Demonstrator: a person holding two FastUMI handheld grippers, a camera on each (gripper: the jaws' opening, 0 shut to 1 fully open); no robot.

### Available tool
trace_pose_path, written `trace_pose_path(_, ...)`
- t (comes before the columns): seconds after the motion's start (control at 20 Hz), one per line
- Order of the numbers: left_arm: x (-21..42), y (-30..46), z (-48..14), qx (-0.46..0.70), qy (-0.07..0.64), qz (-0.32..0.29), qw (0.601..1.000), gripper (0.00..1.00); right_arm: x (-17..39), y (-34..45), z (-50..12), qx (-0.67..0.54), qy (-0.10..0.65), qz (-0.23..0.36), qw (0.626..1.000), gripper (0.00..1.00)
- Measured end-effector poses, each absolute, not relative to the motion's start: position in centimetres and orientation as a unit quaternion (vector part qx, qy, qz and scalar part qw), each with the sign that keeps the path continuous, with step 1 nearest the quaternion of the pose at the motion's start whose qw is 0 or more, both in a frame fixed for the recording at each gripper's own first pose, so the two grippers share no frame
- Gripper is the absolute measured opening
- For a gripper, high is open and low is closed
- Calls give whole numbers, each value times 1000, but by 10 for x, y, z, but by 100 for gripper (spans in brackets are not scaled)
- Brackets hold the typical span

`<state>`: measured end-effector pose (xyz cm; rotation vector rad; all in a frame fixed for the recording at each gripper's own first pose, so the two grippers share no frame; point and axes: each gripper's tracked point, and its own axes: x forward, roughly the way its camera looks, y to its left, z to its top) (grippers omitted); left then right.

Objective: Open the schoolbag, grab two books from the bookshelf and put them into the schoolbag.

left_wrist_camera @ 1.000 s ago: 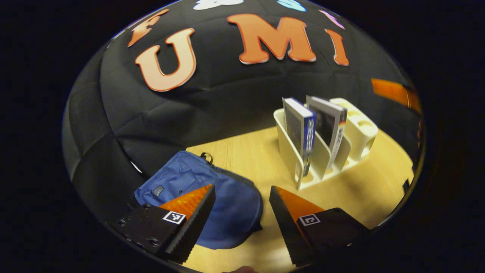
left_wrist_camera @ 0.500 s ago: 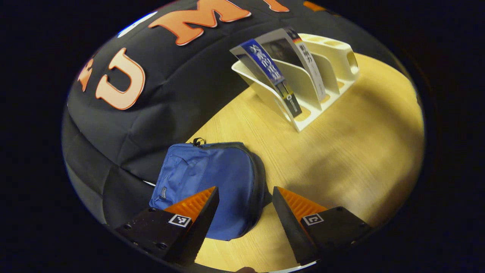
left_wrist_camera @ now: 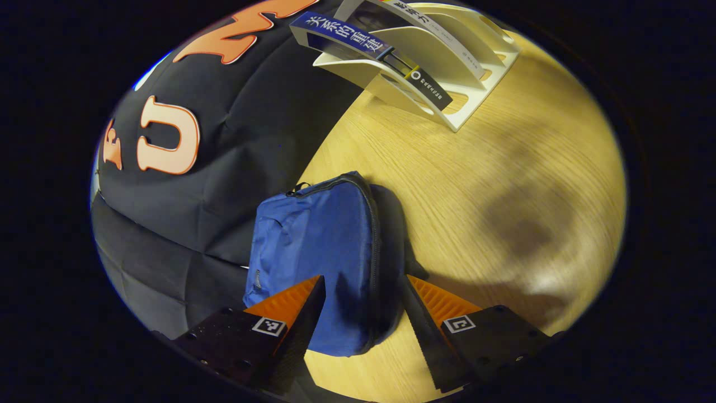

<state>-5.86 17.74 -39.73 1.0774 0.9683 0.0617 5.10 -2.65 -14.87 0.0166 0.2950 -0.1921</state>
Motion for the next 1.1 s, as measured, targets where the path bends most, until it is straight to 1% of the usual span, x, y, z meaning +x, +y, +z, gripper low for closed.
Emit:
trace_pose_path(0.1,-51,182,-391,501,434,39,748,82,51,-26,-149,7,146,-96,985,94)
trace_pose_path(0.15,-48,183,-391,501,434,38,748,71,52,-26,-149,7,146,-96,985,94)
trace_pose_path(0.2,-50,181,-390,499,433,38,750,72,52,-26,-149,6,146,-96,985,94)
trace_pose_path(0.25,-49,179,-388,500,429,37,752,53,53,-27,-150,5,146,-97,984,95)
trace_pose_path(0.3,-49,178,-385,500,424,39,754,46,53,-26,-150,4,146,-98,984,95)
trace_pose_path(0.35,-49,176,-383,498,426,37,754,17,54,-25,-150,5,147,-98,984,95)
trace_pose_path(0.45,-48,178,-378,479,436,38,761,8,55,-24,-153,6,150,-97,984,95)
trace_pose_path(0.65,-38,179,-358,437,445,32,781,2,59,-20,-154,6,151,-94,984,95)
trace_pose_path(0.8,-28,184,-334,396,452,22,799,1,62,-14,-156,7,153,-89,984,95)
trace_pose_path(0.85,-22,188,-326,382,455,23,804,9,63,-11,-157,7,155,-85,984,95)
trace_pose_path(0.9,-17,193,-318,373,454,24,809,1,65,-6,-157,7,157,-81,984,95)
trace_pose_path(1.1,-8,200,-286,330,445,18,832,0,78,22,-152,7,164,-49,985,95)
